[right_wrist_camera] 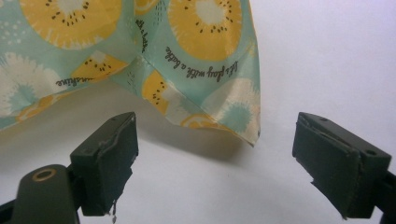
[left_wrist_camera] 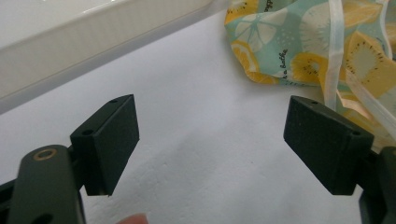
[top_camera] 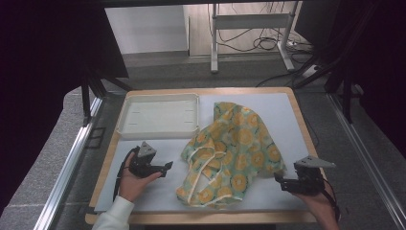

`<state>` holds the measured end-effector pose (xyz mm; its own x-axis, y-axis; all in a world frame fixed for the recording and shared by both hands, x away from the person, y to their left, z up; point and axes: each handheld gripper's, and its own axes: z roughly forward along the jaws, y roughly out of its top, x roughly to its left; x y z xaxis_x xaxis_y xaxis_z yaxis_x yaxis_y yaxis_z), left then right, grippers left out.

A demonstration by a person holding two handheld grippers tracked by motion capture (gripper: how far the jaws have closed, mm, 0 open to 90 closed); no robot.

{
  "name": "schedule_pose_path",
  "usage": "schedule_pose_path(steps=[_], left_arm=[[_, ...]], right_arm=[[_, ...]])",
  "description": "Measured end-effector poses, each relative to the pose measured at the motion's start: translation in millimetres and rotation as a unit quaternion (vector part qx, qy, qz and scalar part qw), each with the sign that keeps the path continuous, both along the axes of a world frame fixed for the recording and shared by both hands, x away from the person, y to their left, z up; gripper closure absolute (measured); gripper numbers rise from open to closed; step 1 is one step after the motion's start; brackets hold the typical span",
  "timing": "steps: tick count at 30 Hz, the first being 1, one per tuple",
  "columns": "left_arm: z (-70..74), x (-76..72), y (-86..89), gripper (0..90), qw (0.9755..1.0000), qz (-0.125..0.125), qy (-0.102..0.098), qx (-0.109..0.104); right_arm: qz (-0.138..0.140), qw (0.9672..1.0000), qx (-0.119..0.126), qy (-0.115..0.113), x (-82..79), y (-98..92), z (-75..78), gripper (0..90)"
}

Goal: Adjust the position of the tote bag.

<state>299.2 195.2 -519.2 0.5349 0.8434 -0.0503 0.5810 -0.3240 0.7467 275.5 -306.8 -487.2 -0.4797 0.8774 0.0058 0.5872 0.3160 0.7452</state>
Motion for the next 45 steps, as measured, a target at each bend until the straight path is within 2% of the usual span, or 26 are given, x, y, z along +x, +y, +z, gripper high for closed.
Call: schedule_pose_path(steps=[4, 9, 12, 20, 23, 26, 34, 42, 45], left_arm=[[1.3, 4.4, -4.1, 20.0, 1.0, 0.0, 0.005, 0.0], [5.2, 7.8, -10.8, 22.3, 1.0, 0.001, 0.001, 0.005], [8.5, 7.7, -15.5, 23.5, 1.0, 0.004, 0.001, 0.006], [24.9, -0.3, -23.7, 29.2, 0.9997, -0.01, -0.002, -0.022], [28.9, 0.4, -24.0, 31.0, 0.9996, -0.016, 0.004, -0.024], [33.3, 4.5, -23.2, 31.4, 0.9995, -0.019, 0.006, -0.025], [47.9, 19.2, -26.1, 31.3, 0.9987, -0.018, 0.009, -0.047], [54.9, 35.6, -40.9, 30.2, 0.9989, -0.032, 0.016, -0.03], [57.4, 39.1, -41.9, 30.1, 0.9989, -0.032, 0.016, -0.031]], right_arm=[[0.005, 1.0, 0.002, 0.003, -0.5, -2.3, -1.5, 14.9], [0.012, 0.9999, 0.0, 0.003, -3.4, -2.1, -2.4, 15.7], [0.011, 0.9999, -0.01, 0.0, -4.7, -3.0, -3.0, 16.3], [0.005, 0.9999, -0.015, 0.0, -6.3, -0.1, -3.4, 16.5], [0.004, 0.9999, -0.017, -0.002, -7.3, 3.5, -3.3, 16.5], [0.006, 0.9998, -0.02, -0.004, -8.1, 5.3, -3.0, 16.5], [0.001, 0.9999, -0.012, -0.006, -8.1, -1.9, -2.1, 16.5], [0.004, 0.9999, -0.012, -0.009, -8.6, -2.9, -1.4, 16.5], [0.004, 0.9999, -0.013, -0.01, -8.7, -2.9, -1.6, 16.5]])
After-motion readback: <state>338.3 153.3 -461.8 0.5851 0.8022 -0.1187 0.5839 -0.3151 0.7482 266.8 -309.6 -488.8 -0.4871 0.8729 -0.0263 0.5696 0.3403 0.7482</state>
